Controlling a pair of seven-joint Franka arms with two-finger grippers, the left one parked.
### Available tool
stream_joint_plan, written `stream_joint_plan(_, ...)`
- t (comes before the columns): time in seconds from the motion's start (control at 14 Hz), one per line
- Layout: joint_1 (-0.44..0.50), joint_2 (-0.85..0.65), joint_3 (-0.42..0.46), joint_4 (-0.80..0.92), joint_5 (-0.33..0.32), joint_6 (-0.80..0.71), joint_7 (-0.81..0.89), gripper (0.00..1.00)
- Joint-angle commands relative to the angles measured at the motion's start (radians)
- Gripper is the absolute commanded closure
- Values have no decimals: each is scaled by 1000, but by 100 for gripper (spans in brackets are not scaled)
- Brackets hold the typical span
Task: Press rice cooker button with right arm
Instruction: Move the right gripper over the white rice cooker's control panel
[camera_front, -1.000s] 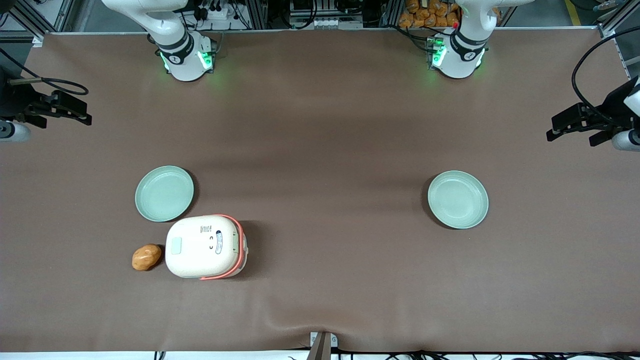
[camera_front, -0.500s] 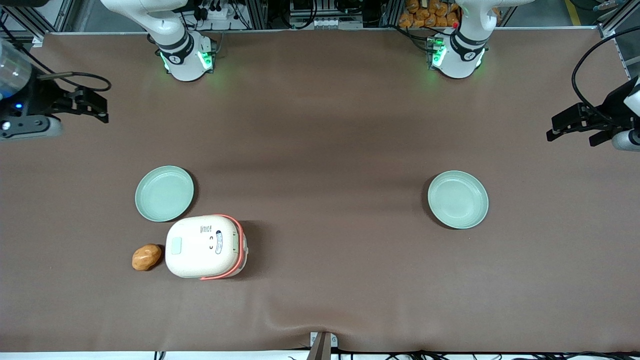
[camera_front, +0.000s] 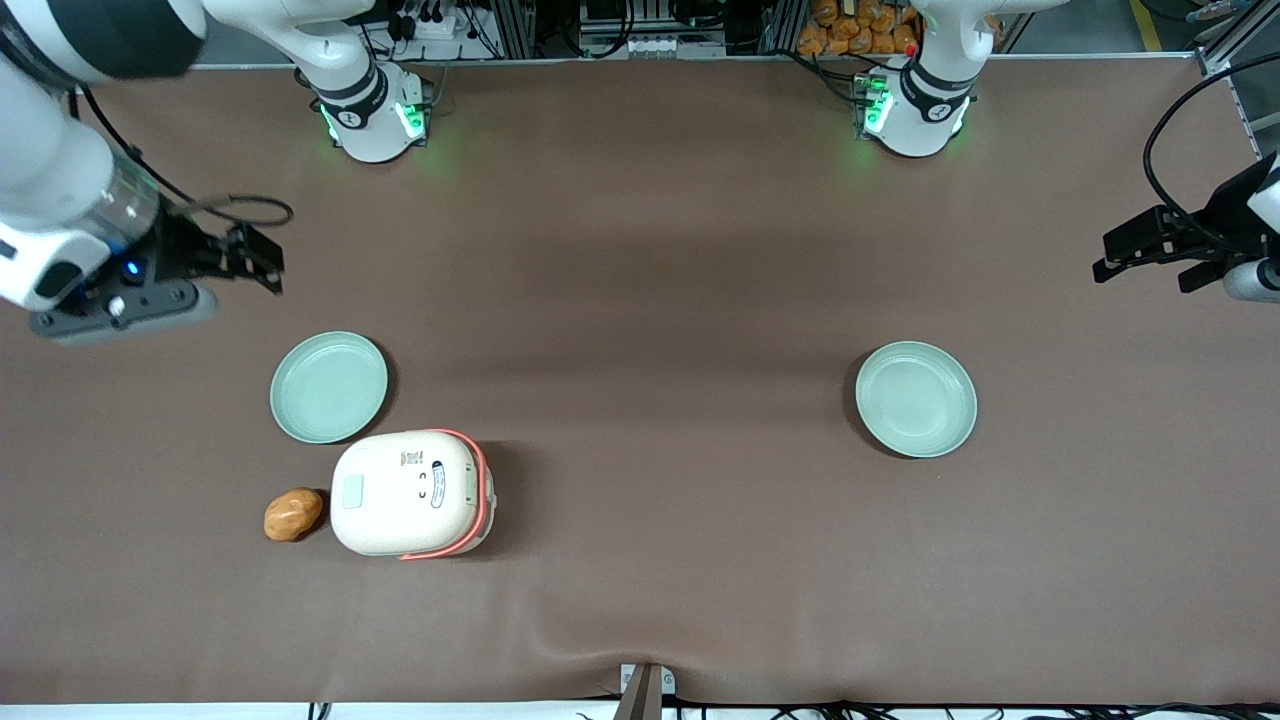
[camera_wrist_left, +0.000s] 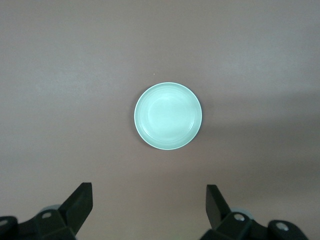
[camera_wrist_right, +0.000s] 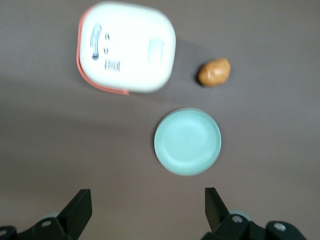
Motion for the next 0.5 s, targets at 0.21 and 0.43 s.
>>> stream_joint_plan(0.21, 30, 88, -2, 13, -12, 201, 5, 0)
stream_joint_plan(0.43, 30, 138, -5, 13, -15, 252, 6, 15)
